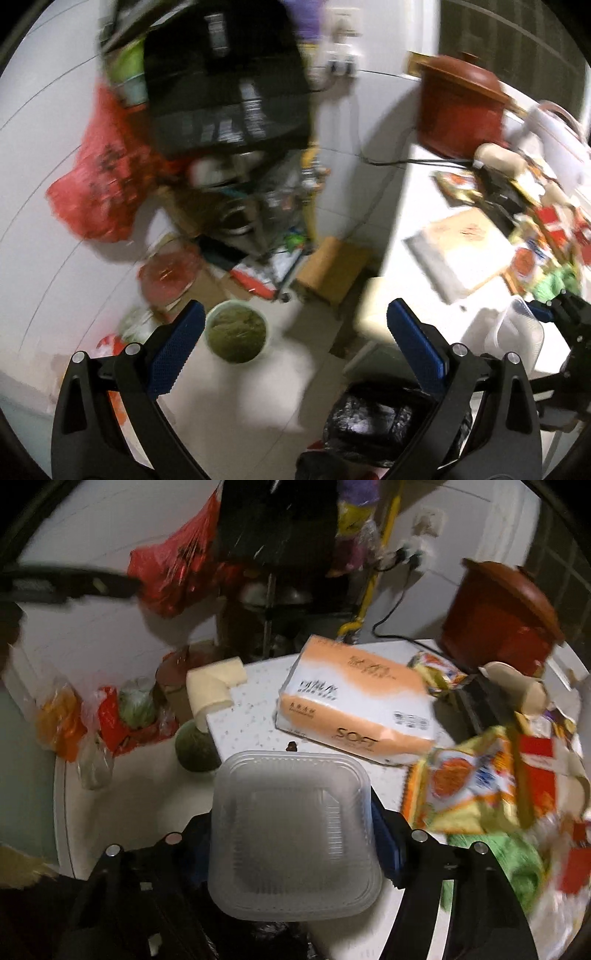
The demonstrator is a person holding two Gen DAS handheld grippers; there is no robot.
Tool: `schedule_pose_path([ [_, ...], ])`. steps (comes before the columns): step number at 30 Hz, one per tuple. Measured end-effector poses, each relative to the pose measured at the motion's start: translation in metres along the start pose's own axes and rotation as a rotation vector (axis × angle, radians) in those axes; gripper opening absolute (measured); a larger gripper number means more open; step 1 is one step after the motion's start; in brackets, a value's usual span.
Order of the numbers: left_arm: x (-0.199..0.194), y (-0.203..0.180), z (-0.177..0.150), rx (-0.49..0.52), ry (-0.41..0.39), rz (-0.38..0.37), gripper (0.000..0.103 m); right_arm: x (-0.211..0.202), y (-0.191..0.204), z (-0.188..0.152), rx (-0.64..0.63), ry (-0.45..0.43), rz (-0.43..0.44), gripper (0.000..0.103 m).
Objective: Collect trash
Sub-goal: 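Grasp the SOFT wet-wipes pack with the left tool while the right grasps the clear plastic container, then carry both items over the black trash bag and open both tools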
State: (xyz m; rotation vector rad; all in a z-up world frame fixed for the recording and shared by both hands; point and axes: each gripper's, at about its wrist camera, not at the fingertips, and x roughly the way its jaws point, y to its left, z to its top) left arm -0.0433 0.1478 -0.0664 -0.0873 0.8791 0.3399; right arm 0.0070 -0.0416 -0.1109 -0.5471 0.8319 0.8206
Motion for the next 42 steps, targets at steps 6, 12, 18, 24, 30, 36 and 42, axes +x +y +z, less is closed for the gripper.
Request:
schedule_pose_path([
  [6, 0.018, -0.076, 0.015, 0.471, -0.207, -0.237, 0.096, -0.064, -0.018, -0.022, 0.175, -0.068, -0.019, 0.069],
  [12, 0.058, -0.119, 0.034, 0.842, -0.205, -0.411, 0.096, -0.091, -0.023, -0.048, 0.342, -0.064, -0.083, 0.069],
  [18, 0.080, -0.119, 0.043, 0.901, -0.095, -0.617, 0.096, -0.094, -0.015, -0.060, 0.443, -0.051, -0.134, 0.070],
  [24, 0.110, -0.138, 0.037, 0.988, -0.010, -0.636, 0.095, -0.085, -0.004, -0.058, 0.473, -0.023, -0.157, 0.070],
  [30, 0.117, -0.142, 0.034, 0.959, -0.008, -0.632, 0.077, -0.082, 0.001, -0.055, 0.501, -0.025, -0.176, 0.070],
  [36, 0.091, -0.117, 0.037, 0.847, -0.017, -0.690, 0.067, -0.089, 0.001, -0.054, 0.509, -0.045, -0.180, 0.070],
  [42, 0.013, -0.077, -0.001, 0.804, -0.048, -0.787, 0.067, -0.100, 0.012, -0.069, 0.468, -0.008, -0.149, 0.070],
])
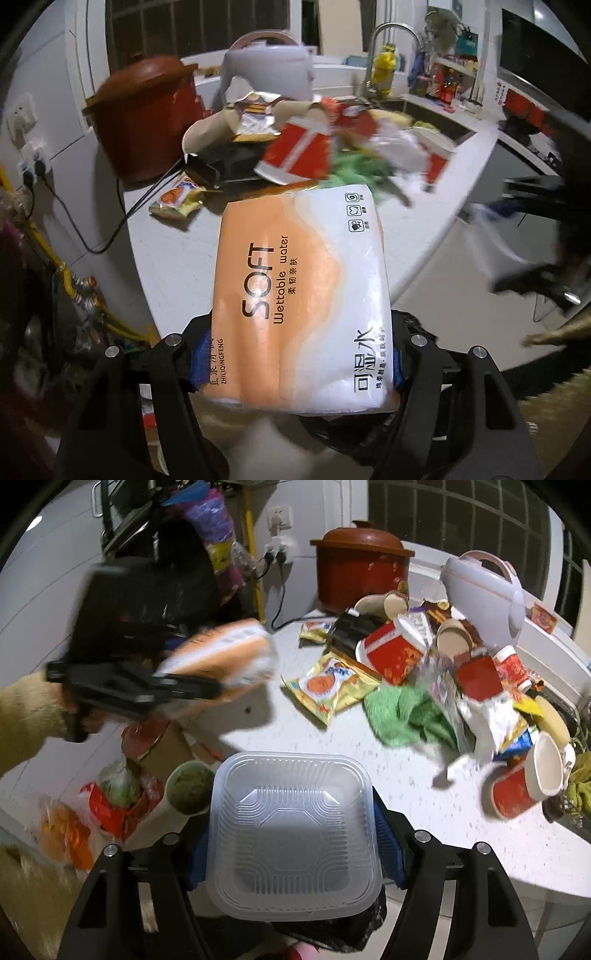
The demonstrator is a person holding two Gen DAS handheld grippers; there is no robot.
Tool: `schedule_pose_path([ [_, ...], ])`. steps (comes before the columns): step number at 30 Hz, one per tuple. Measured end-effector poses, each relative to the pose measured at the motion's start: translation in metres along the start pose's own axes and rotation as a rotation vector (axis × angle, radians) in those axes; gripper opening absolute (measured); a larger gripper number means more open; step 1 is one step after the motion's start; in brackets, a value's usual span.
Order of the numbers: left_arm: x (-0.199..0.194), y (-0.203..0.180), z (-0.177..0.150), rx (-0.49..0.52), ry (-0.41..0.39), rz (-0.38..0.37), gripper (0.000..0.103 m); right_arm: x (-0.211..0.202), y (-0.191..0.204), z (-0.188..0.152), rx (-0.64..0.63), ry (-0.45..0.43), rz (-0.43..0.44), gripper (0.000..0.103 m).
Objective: Collect trash
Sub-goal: 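Carry both items over the black trash bag and open both tools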
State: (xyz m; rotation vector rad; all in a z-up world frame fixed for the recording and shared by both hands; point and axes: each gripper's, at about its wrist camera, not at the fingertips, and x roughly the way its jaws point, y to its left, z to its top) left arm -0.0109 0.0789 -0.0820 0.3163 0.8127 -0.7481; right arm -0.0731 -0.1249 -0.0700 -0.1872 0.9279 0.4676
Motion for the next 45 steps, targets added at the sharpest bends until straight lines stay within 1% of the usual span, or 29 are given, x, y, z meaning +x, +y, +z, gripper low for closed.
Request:
schedule_pose_path([
  [2, -0.012, -0.015, -0.013, -0.040, -0.001, -0.042, 0.067, 0.000, 0.000, -0.013, -0.015, 0.037, 0.004, 0.070],
  [4, -0.016, -0.033, -0.029, -0.083, 0.016, -0.095, 0.067, 0.005, -0.003, -0.030, -0.006, 0.090, 0.031, 0.070],
  [5, -0.010, -0.049, -0.042, -0.099, 0.044, -0.116, 0.067, 0.009, -0.005, -0.041, 0.002, 0.118, 0.040, 0.070],
  [7, 0.010, -0.064, -0.058, -0.124, 0.104, -0.130, 0.067, 0.025, -0.009, -0.062, 0.021, 0.176, 0.045, 0.070],
  [9, 0.043, -0.077, -0.081, -0.181, 0.183, -0.152, 0.067, 0.051, -0.016, -0.090, 0.049, 0.241, 0.046, 0.070],
  [11, 0.088, -0.085, -0.108, -0.247, 0.268, -0.152, 0.067, 0.078, -0.024, -0.111, 0.073, 0.301, 0.035, 0.070],
  [13, 0.128, -0.086, -0.130, -0.300, 0.341, -0.139, 0.068, 0.115, -0.035, -0.138, 0.113, 0.363, 0.021, 0.070],
  [14, 0.155, -0.087, -0.144, -0.331, 0.391, -0.131, 0.068, 0.133, -0.040, -0.149, 0.129, 0.395, 0.014, 0.070],
  [16, 0.197, -0.087, -0.164, -0.366, 0.462, -0.106, 0.071, 0.169, -0.049, -0.171, 0.161, 0.444, 0.005, 0.071],
  [18, 0.244, -0.085, -0.186, -0.407, 0.539, -0.062, 0.074, 0.207, -0.056, -0.192, 0.168, 0.486, -0.044, 0.072],
  [20, 0.278, -0.081, -0.203, -0.463, 0.587, -0.065, 0.077, 0.240, -0.064, -0.207, 0.188, 0.515, -0.074, 0.082],
  [22, 0.304, -0.074, -0.218, -0.527, 0.626, -0.060, 0.078, 0.269, -0.072, -0.220, 0.232, 0.550, -0.100, 0.084],
  [24, 0.321, -0.071, -0.229, -0.560, 0.653, -0.031, 0.079, 0.292, -0.078, -0.230, 0.252, 0.578, -0.116, 0.086],
  [25, 0.326, -0.069, -0.233, -0.569, 0.661, -0.027, 0.079, 0.298, -0.079, -0.234, 0.250, 0.586, -0.121, 0.086],
  [26, 0.329, -0.068, -0.238, -0.581, 0.668, -0.018, 0.080, 0.303, -0.080, -0.237, 0.246, 0.594, -0.126, 0.094],
  [27, 0.333, -0.066, -0.239, -0.601, 0.677, -0.017, 0.082, 0.307, -0.080, -0.241, 0.247, 0.602, -0.120, 0.096],
  [28, 0.334, -0.063, -0.243, -0.625, 0.678, -0.025, 0.083, 0.308, -0.078, -0.246, 0.246, 0.603, -0.112, 0.096],
  [30, 0.331, -0.056, -0.252, -0.715, 0.682, -0.065, 0.084, 0.311, -0.078, -0.251, 0.238, 0.621, -0.115, 0.096],
  [31, 0.329, -0.052, -0.253, -0.751, 0.677, -0.074, 0.084, 0.311, -0.079, -0.252, 0.243, 0.622, -0.118, 0.096],
  [32, 0.326, -0.047, -0.253, -0.776, 0.666, -0.062, 0.084, 0.310, -0.082, -0.252, 0.255, 0.620, -0.118, 0.096],
  [34, 0.320, -0.040, -0.253, -0.804, 0.659, -0.058, 0.085, 0.302, -0.086, -0.250, 0.291, 0.616, -0.106, 0.096],
  [37, 0.305, -0.038, -0.246, -0.797, 0.661, -0.070, 0.085, 0.283, -0.098, -0.242, 0.321, 0.574, -0.103, 0.096],
  [38, 0.297, -0.037, -0.241, -0.853, 0.649, -0.161, 0.085, 0.272, -0.102, -0.237, 0.367, 0.562, -0.071, 0.096],
  [39, 0.288, -0.038, -0.237, -0.905, 0.597, -0.256, 0.089, 0.264, -0.104, -0.232, 0.407, 0.548, -0.045, 0.096],
  [40, 0.282, -0.036, -0.232, -0.937, 0.564, -0.322, 0.091, 0.253, -0.107, -0.228, 0.440, 0.528, -0.027, 0.096],
  [42, 0.285, -0.033, -0.228, -0.942, 0.638, -0.270, 0.090, 0.239, -0.105, -0.219, 0.433, 0.515, -0.035, 0.096],
  [43, 0.279, -0.032, -0.215, -0.943, 0.601, -0.283, 0.090, 0.231, -0.102, -0.213, 0.419, 0.509, -0.040, 0.096],
  [44, 0.272, -0.033, -0.204, -0.925, 0.567, -0.280, 0.090, 0.227, -0.098, -0.206, 0.413, 0.498, -0.043, 0.096],
  [45, 0.262, -0.033, -0.190, -0.888, 0.533, -0.254, 0.090, 0.213, -0.096, -0.199, 0.412, 0.474, -0.044, 0.096],
])
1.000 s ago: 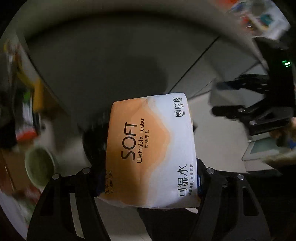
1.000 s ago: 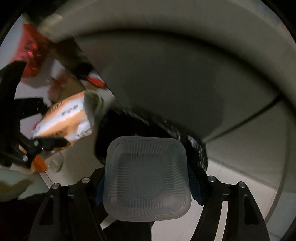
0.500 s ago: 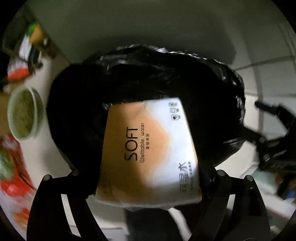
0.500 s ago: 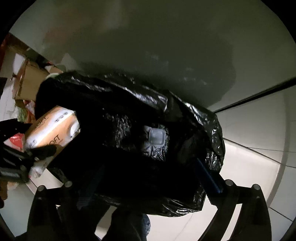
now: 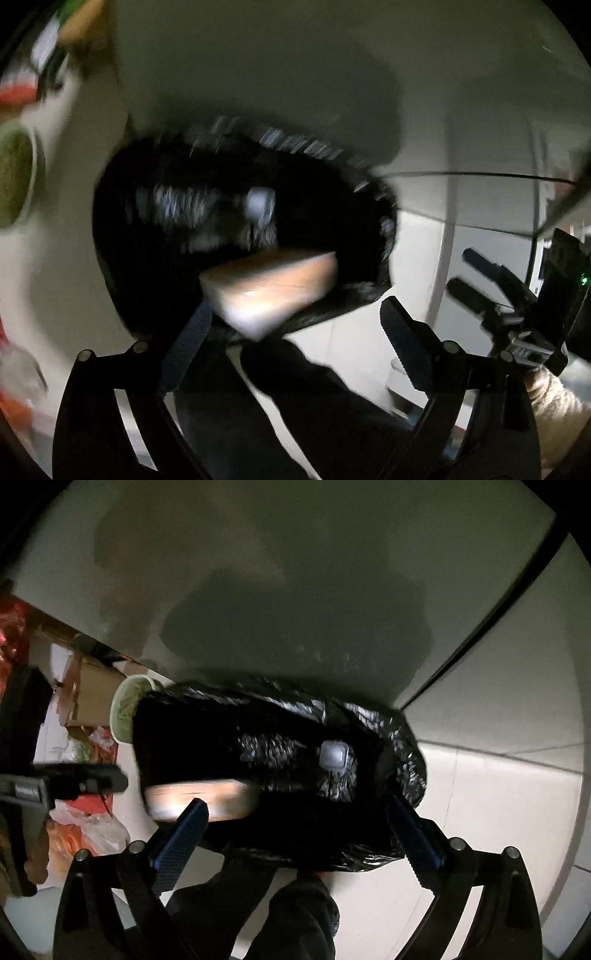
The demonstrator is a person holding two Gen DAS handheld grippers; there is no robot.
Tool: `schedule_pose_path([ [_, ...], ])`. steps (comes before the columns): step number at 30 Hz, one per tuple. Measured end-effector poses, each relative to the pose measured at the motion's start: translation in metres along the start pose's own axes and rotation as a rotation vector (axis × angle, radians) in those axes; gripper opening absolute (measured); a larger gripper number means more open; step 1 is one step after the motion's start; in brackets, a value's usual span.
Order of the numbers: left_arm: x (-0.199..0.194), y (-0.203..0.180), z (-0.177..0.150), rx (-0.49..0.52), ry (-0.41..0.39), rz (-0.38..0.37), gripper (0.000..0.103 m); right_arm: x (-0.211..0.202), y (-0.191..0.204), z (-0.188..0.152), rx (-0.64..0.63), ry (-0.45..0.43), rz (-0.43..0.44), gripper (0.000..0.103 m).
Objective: Collect trash
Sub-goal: 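Carry both items over the black trash bag and open both tools, then grasp the yellow Enaak snack packet with the left tool while the right grasps the white paper cup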
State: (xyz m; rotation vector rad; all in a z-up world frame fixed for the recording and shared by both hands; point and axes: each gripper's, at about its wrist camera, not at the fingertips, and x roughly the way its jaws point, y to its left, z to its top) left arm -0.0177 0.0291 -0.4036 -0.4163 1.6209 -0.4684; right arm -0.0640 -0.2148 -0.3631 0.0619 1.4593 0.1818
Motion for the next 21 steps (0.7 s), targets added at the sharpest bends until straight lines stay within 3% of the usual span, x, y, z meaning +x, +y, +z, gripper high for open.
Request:
schedule_pose_path([
  [1, -0.016, -0.014, 0.002, 0.043, -0.049, 0.027, 0.091, -0.014, 0.001, 0.001, 0.004, -0.023, 0.005, 0.096],
  [4, -0.043, -0.030, 0.001, 0.078, -0.072, 0.032, 0.091, -0.057, 0.002, 0.006, 0.002, -0.073, 0.001, 0.096],
  [6, -0.073, -0.051, -0.012, 0.146, -0.107, 0.034, 0.091, -0.101, 0.009, 0.006, -0.024, -0.154, -0.011, 0.095],
  [8, -0.109, -0.076, -0.029, 0.246, -0.160, 0.095, 0.091, -0.153, 0.019, 0.006, -0.064, -0.262, -0.018, 0.095],
  [11, -0.162, -0.108, -0.054, 0.353, -0.254, 0.123, 0.091, -0.256, 0.028, 0.009, -0.078, -0.512, -0.033, 0.098],
  [14, -0.205, -0.139, -0.069, 0.417, -0.390, 0.184, 0.092, -0.313, 0.018, 0.018, -0.004, -0.731, -0.172, 0.098],
  [17, -0.227, -0.157, -0.068, 0.438, -0.503, 0.206, 0.092, -0.322, -0.003, 0.041, 0.102, -0.807, -0.286, 0.098],
  [21, -0.233, -0.178, -0.048, 0.451, -0.591, 0.226, 0.092, -0.287, -0.033, 0.087, 0.197, -0.718, -0.326, 0.097],
])
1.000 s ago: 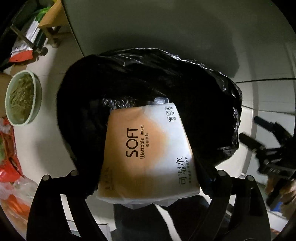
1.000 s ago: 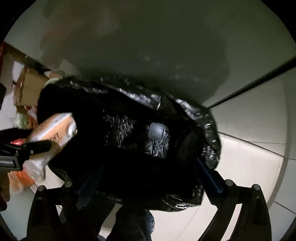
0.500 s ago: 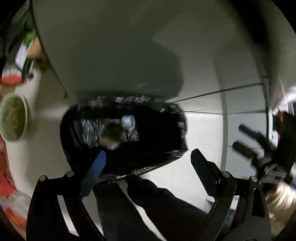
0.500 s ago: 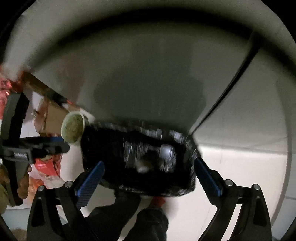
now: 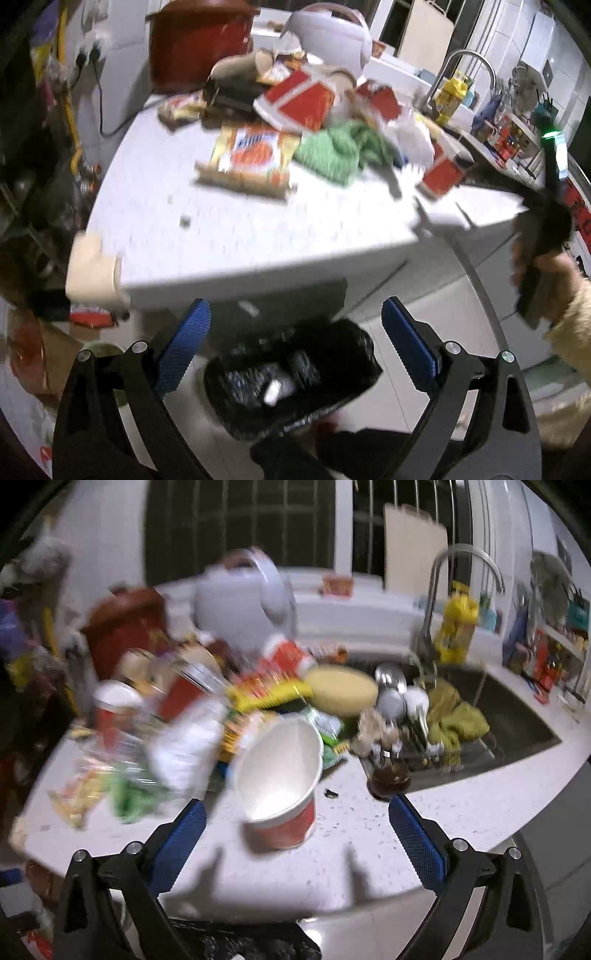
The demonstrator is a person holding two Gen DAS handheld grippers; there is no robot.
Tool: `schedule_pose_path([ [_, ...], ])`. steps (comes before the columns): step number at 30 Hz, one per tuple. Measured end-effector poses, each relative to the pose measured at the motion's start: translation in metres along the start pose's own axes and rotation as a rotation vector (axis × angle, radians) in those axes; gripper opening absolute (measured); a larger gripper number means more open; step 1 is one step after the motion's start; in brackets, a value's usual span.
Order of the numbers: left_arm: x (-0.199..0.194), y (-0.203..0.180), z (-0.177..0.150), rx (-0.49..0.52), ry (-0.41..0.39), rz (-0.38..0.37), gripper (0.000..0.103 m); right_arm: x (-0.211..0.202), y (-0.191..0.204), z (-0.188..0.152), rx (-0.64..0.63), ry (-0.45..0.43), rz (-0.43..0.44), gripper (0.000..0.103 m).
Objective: Collect trash
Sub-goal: 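Grasp the yellow Enaak snack packet with the left tool while the right grasps the white paper cup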
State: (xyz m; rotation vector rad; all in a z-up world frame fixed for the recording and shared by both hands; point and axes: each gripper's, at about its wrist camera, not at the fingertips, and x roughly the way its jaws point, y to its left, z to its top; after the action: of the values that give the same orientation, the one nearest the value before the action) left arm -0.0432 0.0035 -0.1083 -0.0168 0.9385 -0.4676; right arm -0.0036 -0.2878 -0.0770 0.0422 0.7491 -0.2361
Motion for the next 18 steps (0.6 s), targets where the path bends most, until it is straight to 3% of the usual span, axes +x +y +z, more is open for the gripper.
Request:
schedule_pose_path([
  [3, 0.010, -0.008, 0.015, 0.034, -0.030, 0.032, 0.092, 0.033, -0.005, -0.001, 0.023, 0.053, 0.032, 0.070],
  [4, 0.015, -0.009, 0.017, 0.044, -0.038, 0.039, 0.092, 0.040, -0.005, -0.003, 0.032, 0.066, 0.070, 0.048],
  [7, 0.032, -0.002, 0.044, 0.063, -0.064, 0.103, 0.092, 0.039, -0.014, -0.004, 0.067, 0.079, 0.095, 0.046],
  [11, 0.057, 0.006, 0.077, 0.076, -0.073, 0.152, 0.092, 0.009, -0.021, -0.007, 0.075, 0.046, 0.110, 0.046],
  [18, 0.111, 0.024, 0.106, 0.107, 0.027, 0.198, 0.091, -0.019, -0.037, -0.020, 0.133, 0.046, 0.151, 0.046],
])
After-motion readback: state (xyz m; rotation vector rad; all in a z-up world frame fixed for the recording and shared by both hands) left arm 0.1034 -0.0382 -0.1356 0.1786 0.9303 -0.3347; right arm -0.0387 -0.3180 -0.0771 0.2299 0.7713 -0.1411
